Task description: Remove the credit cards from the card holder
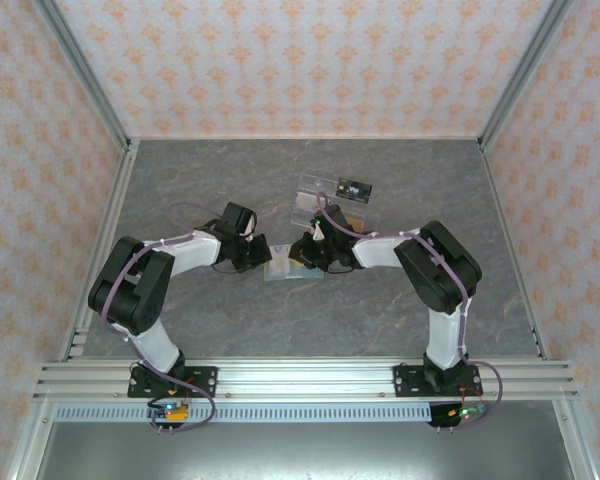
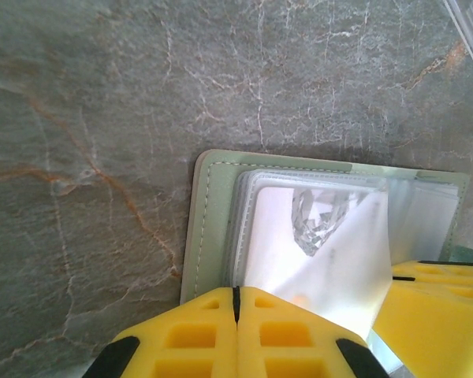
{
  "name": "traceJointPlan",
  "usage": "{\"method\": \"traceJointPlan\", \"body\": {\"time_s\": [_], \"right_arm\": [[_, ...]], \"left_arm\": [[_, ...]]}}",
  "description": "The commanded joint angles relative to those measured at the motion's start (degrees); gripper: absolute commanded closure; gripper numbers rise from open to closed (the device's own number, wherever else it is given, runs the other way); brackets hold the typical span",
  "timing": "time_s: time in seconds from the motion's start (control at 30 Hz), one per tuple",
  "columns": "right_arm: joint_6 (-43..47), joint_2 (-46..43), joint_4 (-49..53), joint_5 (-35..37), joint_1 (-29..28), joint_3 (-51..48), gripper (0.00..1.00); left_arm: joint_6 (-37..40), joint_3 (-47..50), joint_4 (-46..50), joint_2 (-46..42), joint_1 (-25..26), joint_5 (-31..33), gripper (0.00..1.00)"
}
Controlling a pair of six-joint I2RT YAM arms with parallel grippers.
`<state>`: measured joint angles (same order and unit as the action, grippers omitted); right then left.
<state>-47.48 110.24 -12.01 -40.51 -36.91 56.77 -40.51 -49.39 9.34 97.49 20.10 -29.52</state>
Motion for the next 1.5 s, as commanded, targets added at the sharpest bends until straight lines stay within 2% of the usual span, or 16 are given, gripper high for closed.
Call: {"method": "traceJointPlan", "body": {"time_s": [0.0, 0.27, 0.47, 0.6, 0.7, 0.97, 1.27, 1.47], "right_arm": [[-0.24, 0.37, -5.89, -3.17, -0.8, 0.51, 0.87], [8.28, 0.58, 6.11, 1.12, -2.73, 4.84, 0.85], [9.43, 1.28, 8.56, 2.42, -3.27, 6.33, 0.9], [9.43, 0.24, 7.94, 2.45, -3.26, 6.26, 1.0], [9.49, -1.16, 8.02, 2.87, -3.11, 5.83, 1.0], [8.37, -4.86, 7.52, 2.24, -1.51, 3.36, 1.0], [10.47, -6.48, 12.29, 5.89, -0.45, 2.11, 1.0], [12.55, -5.87, 15.64, 8.52, -0.46, 2.64, 1.0]], "left_arm": [[-0.18, 1.9, 1.61, 0.78, 0.56, -0.86, 0.95], [0.6, 1.95, -1.55, 1.2, 0.56, -6.65, 0.95], [0.75, 1.79, -2.31, 1.35, 0.56, -8.45, 0.95], [0.85, 1.58, -0.93, 0.63, 0.56, -6.83, 0.95], [0.77, 1.14, 0.75, -0.56, 0.55, -4.42, 0.92], [0.79, -0.01, 4.0, -4.22, 0.13, -0.74, 0.78], [0.96, 0.43, 4.9, -6.0, -0.06, -0.29, 0.78], [1.49, 0.34, 6.92, -7.1, -0.11, 2.17, 0.78]]}}
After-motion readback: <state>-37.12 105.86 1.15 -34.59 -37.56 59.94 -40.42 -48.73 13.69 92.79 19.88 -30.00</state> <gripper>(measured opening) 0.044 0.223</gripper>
